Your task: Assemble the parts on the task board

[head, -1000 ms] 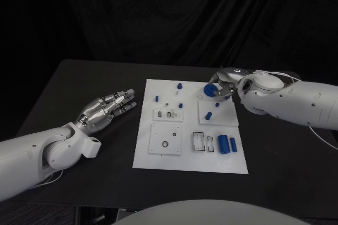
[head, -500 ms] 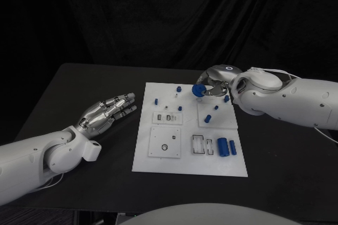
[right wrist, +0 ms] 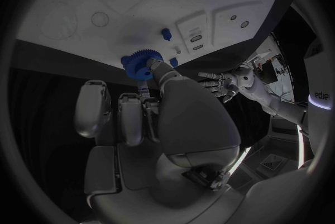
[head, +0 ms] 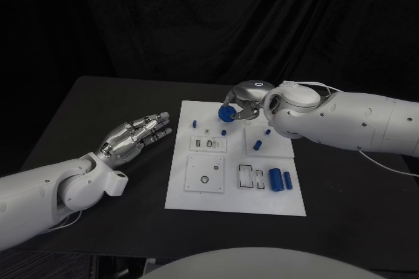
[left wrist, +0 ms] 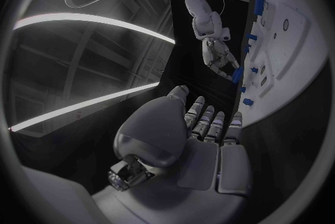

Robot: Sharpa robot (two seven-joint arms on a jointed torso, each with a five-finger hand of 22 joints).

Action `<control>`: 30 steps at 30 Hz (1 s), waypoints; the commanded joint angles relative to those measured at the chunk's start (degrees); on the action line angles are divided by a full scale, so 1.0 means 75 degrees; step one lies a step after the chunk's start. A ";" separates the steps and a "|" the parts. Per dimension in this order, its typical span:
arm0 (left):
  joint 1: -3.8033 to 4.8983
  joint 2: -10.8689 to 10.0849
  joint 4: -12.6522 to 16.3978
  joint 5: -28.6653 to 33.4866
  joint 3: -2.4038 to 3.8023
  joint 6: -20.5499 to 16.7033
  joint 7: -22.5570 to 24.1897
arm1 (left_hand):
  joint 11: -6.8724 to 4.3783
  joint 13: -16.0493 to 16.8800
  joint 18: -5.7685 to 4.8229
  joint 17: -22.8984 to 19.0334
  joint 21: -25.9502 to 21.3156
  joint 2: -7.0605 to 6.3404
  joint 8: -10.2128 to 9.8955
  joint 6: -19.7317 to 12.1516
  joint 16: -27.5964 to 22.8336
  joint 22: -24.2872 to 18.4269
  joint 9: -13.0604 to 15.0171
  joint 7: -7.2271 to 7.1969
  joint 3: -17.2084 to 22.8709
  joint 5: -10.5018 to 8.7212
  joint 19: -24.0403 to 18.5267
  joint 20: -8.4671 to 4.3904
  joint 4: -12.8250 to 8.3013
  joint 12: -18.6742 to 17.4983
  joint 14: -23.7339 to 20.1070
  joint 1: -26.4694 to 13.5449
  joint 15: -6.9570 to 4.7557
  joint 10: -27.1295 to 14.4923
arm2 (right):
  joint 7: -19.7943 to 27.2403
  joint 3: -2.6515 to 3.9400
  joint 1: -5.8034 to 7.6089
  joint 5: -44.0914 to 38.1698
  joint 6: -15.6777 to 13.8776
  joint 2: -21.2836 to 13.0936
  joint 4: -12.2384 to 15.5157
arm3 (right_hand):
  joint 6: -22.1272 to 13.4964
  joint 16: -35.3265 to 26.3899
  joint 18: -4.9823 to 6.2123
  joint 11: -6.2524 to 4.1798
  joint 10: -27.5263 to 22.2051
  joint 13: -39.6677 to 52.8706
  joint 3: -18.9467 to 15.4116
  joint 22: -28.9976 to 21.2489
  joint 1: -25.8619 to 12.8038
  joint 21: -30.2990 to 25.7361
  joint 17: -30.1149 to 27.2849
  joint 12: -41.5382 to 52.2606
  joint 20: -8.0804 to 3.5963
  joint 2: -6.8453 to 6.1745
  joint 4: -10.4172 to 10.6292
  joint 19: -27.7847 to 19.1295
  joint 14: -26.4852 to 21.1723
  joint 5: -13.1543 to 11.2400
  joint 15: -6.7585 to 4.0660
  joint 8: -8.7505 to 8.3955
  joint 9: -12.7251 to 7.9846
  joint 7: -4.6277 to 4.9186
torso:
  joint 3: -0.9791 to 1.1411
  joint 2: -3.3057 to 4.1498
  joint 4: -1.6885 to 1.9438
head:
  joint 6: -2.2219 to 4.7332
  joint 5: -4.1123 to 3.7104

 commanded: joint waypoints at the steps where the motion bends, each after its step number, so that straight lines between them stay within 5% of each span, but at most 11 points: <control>1: -0.0015 0.0035 0.0003 0.0012 0.0007 0.0120 0.1074 | 0.0048 0.0005 0.0125 -0.0005 0.0027 0.0050 0.0034 0.0001 0.0011 0.0011 0.0006 0.0012 0.0048 0.0033 0.0039 0.0018 0.0002 0.0014 0.0019 -0.0004 0.0056 0.0024 | 0.0037 0.0004 -0.0049 -0.0055 0.0273 0.0127 -0.0176 | -0.0092 -0.0029 -0.0046 -0.0042 0.0390 0.1655 0.0010 0.0928 -0.0063 -0.0066 0.1087 -0.0033 0.0012 -0.0018 0.0049 -0.0011 0.0393 -0.0050 -0.0055 0.1103 0.2624 0.0005 | -0.0001 -0.0028 0.0003 | -0.0033 -0.0019; 9: -0.0022 0.0055 0.0003 0.0012 0.0007 0.0142 0.1058 | 0.0049 0.0005 0.0126 -0.0006 0.0029 0.0050 0.0033 0.0000 0.0010 0.0011 0.0006 0.0016 0.0068 0.0032 0.0042 0.0025 -0.0001 0.0014 0.0016 -0.0006 0.0062 0.0023 | 0.0033 0.0005 -0.0101 -0.0055 0.0328 0.0440 -0.0536 | -0.0258 -0.0094 -0.0028 -0.0011 0.0331 0.1611 0.0079 0.0904 -0.0075 -0.0170 0.1038 -0.0080 0.0034 -0.0045 0.0068 -0.0066 0.0358 -0.0095 -0.0029 0.0917 0.2534 0.0035 | 0.0013 -0.0032 0.0055 | -0.0063 -0.0077; 25: -0.0027 0.0068 0.0004 0.0012 0.0007 0.0152 0.1025 | 0.0051 0.0005 0.0126 -0.0005 0.0029 0.0049 0.0033 -0.0002 0.0011 0.0011 0.0006 0.0017 0.0084 0.0031 0.0042 0.0029 -0.0005 0.0014 0.0018 -0.0007 0.0065 0.0022 | 0.0029 0.0007 -0.0114 -0.0055 0.0437 0.0809 -0.0831 | -0.0401 -0.0187 -0.0003 0.0005 0.0240 0.1544 0.0210 0.0881 -0.0103 -0.0311 0.0974 -0.0154 0.0061 -0.0097 0.0117 -0.0132 0.0310 -0.0205 -0.0006 0.0534 0.2292 0.0046 | 0.0013 -0.0034 0.0047 | -0.0102 -0.0107; 30: -0.0028 0.0059 0.0008 0.0012 0.0007 0.0149 0.1017 | 0.0051 0.0005 0.0126 -0.0005 0.0028 0.0048 0.0033 -0.0002 0.0011 0.0011 0.0006 0.0018 0.0088 0.0030 0.0041 0.0030 -0.0006 0.0014 0.0018 -0.0008 0.0065 0.0022 | -0.0080 0.0007 -0.0129 -0.0055 0.0583 0.0881 -0.0961 | -0.0599 -0.0303 0.0031 0.0013 0.0027 0.1374 0.0380 0.0844 -0.0099 -0.0501 0.0892 -0.0339 0.0070 -0.0192 0.0140 -0.0219 0.0248 -0.0216 0.0012 0.0034 0.1937 0.0059 | 0.0013 -0.0034 0.0044 | -0.0124 -0.0071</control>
